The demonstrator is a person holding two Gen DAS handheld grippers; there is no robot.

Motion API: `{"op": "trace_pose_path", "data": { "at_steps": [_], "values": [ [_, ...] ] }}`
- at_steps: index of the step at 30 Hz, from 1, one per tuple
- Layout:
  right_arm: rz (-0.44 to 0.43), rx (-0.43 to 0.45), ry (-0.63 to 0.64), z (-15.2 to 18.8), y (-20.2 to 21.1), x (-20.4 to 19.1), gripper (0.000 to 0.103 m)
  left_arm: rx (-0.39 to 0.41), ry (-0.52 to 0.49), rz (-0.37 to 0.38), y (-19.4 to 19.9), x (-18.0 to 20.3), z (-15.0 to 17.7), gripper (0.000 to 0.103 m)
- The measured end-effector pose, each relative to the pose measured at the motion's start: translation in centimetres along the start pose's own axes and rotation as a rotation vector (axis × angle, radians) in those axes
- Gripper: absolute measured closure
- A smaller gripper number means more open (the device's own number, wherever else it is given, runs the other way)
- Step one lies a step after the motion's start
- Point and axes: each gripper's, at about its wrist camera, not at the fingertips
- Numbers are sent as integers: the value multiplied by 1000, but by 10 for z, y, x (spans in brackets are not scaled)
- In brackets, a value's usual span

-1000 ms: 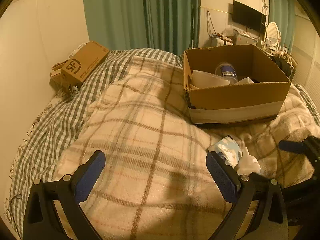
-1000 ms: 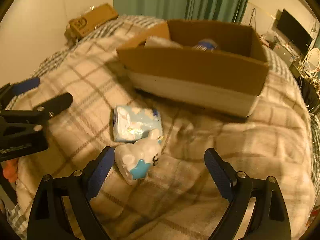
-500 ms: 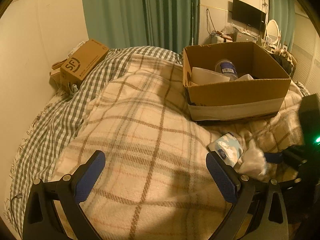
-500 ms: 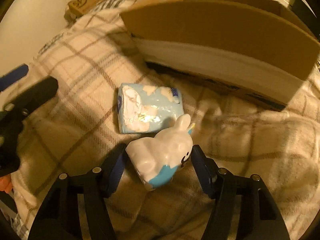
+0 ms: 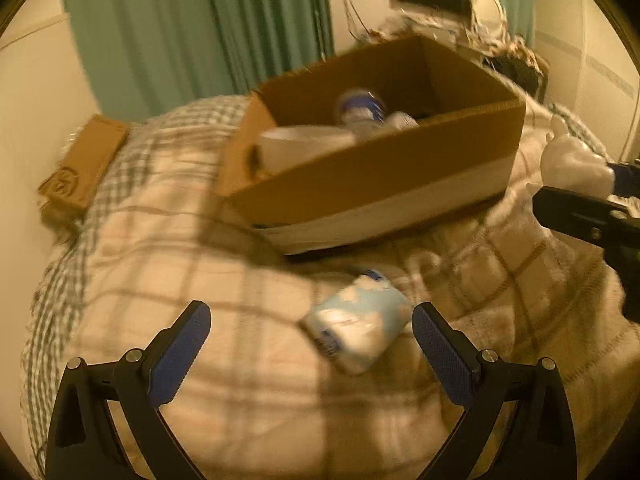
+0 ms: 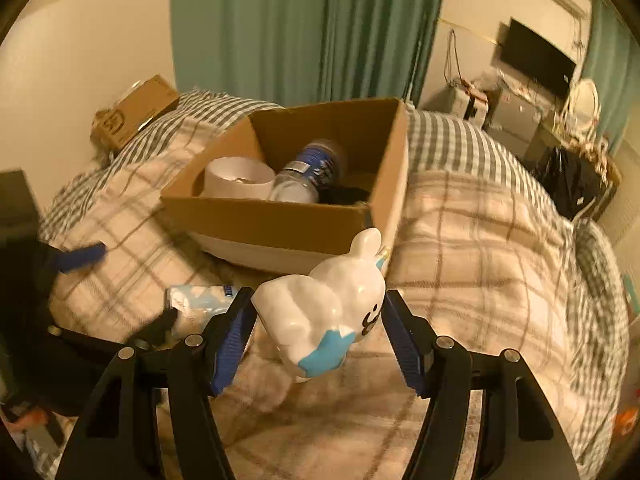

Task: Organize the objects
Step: 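Grasp the blue tissue pack with the left tool while the right tool lifts the rabbit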

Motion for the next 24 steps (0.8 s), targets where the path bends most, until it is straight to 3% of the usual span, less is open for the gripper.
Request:
{"op": "trace_pose_path", "data": {
  "at_steps": [9, 12, 14, 16, 24],
  "values": [
    [-67, -46, -69, 10, -20, 18, 39, -113, -60, 84, -49, 27, 2, 1],
    [-69, -50, -72, 11, -23, 18, 39, -137, -106, 93, -57, 37, 4, 5],
    [-69, -46, -73, 12, -21, 18, 39, -146, -137, 91, -59, 42, 6, 15],
    [-64, -40, -70, 13, -20, 17, 39, -144, -154, 75, -57, 44, 8, 30],
    [-47, -26, -57, 16, -13, 13, 39, -57, -86, 106, -29, 25, 14, 31]
  ]
}}
Point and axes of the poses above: each gripper's, at about its wrist camera, not at the fingertips, and y roughly against the way its jaws point, x to its right, z to its underside, and after that the axes turned 12 degrees about -y, right-handed
